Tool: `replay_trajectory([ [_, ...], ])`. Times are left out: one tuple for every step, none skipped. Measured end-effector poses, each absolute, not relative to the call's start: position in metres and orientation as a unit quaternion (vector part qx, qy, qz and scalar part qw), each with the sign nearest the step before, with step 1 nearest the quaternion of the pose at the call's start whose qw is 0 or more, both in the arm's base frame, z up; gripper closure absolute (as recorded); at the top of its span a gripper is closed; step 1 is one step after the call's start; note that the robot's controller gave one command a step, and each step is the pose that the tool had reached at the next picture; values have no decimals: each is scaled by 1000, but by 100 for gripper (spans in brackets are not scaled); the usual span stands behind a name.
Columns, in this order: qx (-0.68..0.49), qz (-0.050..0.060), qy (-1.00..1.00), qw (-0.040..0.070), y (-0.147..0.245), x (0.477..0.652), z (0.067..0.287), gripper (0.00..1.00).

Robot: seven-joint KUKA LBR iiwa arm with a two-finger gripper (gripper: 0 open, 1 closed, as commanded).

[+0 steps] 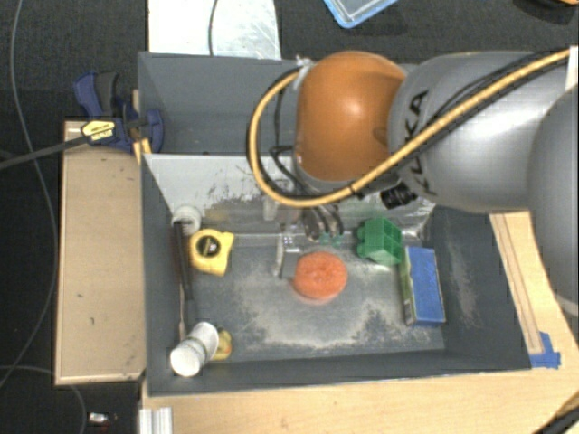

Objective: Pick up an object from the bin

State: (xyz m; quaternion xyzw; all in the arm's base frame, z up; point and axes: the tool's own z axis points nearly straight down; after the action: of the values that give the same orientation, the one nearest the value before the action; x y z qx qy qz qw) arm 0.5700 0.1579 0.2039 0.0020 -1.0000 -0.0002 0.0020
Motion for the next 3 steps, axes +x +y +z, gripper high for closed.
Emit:
replay_trajectory([
  [0,-1,-1000,-1,157,572,207,0],
  [-13,-1,-1000,-2,108,538,183,0],
  [-6,-2,-1000,-5,95,497,175,0],
])
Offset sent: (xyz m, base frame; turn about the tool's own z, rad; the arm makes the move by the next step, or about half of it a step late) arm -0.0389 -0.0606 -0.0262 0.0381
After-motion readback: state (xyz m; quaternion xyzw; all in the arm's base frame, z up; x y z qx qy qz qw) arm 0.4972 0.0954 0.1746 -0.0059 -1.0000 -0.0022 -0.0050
